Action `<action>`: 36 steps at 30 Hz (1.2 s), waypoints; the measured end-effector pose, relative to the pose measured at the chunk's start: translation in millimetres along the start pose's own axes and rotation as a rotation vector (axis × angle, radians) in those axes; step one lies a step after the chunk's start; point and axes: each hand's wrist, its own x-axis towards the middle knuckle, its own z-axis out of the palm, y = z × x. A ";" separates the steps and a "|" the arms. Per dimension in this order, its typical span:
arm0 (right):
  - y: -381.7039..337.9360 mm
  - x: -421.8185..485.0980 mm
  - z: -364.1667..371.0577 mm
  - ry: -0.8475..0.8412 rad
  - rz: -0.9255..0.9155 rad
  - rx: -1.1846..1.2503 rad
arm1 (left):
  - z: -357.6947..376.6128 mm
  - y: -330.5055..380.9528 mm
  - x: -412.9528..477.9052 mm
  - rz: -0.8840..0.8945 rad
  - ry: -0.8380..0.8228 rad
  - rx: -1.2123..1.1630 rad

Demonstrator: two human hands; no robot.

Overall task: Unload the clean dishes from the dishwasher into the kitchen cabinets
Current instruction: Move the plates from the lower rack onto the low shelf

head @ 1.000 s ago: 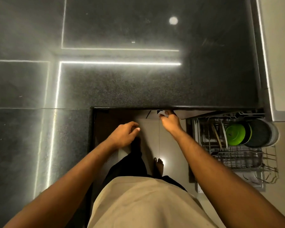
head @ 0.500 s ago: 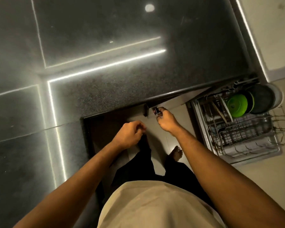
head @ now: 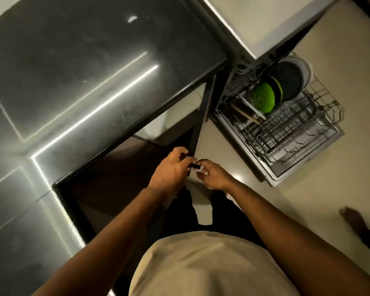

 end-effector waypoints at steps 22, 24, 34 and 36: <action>122.3 -97.3 -94.5 0.525 0.024 0.255 | 32.1 149.3 122.9 0.325 -0.064 0.209; 127.8 -95.4 -102.7 0.605 0.035 0.264 | 31.9 159.0 132.4 0.317 -0.069 0.222; 141.6 -78.8 -184.5 0.726 0.037 0.129 | 33.9 185.3 176.3 0.294 -0.147 0.411; 145.6 -80.9 -184.6 0.681 -0.002 0.061 | 35.2 183.3 173.7 0.291 -0.156 0.405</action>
